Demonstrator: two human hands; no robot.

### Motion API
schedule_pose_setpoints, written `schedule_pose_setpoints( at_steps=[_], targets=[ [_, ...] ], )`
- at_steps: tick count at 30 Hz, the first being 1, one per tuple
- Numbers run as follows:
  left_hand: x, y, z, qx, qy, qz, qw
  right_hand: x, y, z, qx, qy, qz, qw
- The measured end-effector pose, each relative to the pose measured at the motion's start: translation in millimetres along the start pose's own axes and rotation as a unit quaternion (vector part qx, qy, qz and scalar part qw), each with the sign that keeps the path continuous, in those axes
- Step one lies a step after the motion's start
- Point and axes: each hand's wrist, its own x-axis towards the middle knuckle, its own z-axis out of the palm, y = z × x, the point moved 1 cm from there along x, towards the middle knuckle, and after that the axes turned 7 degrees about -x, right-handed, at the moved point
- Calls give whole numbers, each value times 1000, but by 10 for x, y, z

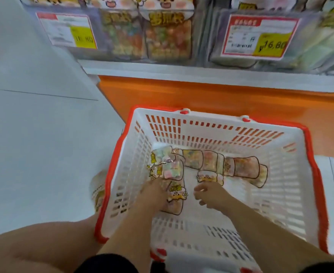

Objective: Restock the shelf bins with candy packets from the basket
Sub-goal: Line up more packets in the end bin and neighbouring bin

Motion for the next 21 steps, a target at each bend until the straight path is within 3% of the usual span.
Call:
schedule_pose_setpoints(
  at_steps=[4, 7, 10, 16, 21],
  targets=[
    [137, -192, 165, -39, -43, -58, 997, 176, 1, 288, 33, -51, 56, 997],
    [180, -266, 219, -53, -59, -74, 994, 209, -65, 517, 158, -63, 87, 982],
    [205, -302, 242, -106, -101, -80, 986, 296, -51, 638, 237, -55, 133, 961],
    [152, -306, 215, -83, -164, -66, 981, 417, 61, 595, 197, 14, 130, 972],
    [174, -92, 239, -104, -190, -51, 975, 346, 132, 372, 283, 39, 147, 947]
  ],
)
